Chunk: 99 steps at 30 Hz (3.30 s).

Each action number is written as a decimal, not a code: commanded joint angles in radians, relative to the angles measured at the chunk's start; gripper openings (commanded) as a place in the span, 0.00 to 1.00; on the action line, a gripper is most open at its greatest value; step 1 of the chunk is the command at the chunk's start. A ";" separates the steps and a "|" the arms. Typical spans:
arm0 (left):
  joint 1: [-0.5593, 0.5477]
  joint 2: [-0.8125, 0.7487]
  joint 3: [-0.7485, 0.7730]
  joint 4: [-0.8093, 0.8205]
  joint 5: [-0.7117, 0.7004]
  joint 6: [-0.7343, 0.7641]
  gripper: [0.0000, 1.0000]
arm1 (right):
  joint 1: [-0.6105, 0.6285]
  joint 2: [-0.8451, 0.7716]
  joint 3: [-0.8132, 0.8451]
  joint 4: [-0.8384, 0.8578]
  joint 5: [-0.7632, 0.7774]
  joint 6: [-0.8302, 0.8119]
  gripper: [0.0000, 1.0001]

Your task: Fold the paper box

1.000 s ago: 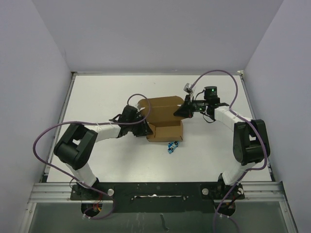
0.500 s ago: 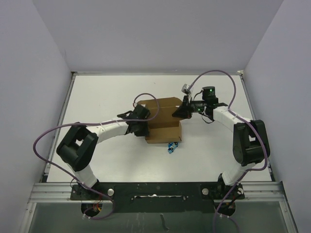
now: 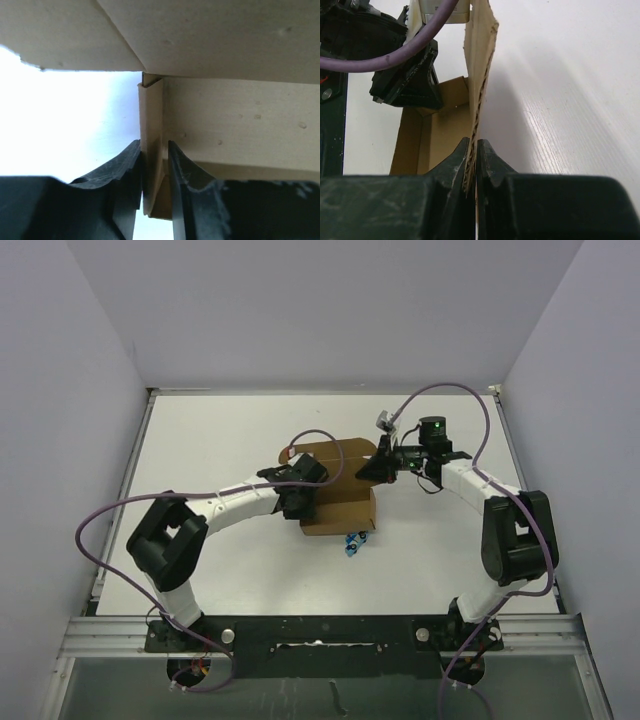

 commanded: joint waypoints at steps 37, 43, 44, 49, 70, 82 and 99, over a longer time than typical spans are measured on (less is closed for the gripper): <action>0.209 -0.324 -0.434 0.631 0.356 -0.082 0.44 | 0.004 -0.008 0.012 0.049 -0.062 0.014 0.00; 0.239 -0.296 -0.448 0.624 0.386 -0.089 0.39 | 0.003 -0.002 0.021 0.032 -0.063 0.004 0.00; 0.241 -0.292 -0.449 0.628 0.391 -0.091 0.39 | 0.004 -0.002 0.023 0.028 -0.063 0.004 0.00; 0.251 -0.236 -0.429 0.619 0.441 -0.087 0.35 | 0.004 0.002 0.026 0.020 -0.063 -0.001 0.00; 0.266 -0.519 -0.512 0.629 0.385 -0.036 0.46 | 0.042 0.118 0.220 -0.167 -0.124 -0.160 0.00; 0.330 -0.996 -0.692 0.496 0.310 -0.053 0.58 | 0.096 0.426 0.643 -0.545 -0.141 -0.455 0.19; 0.332 -1.160 -0.798 0.513 0.338 -0.100 0.59 | -0.020 0.218 0.670 -0.755 0.055 -0.667 0.88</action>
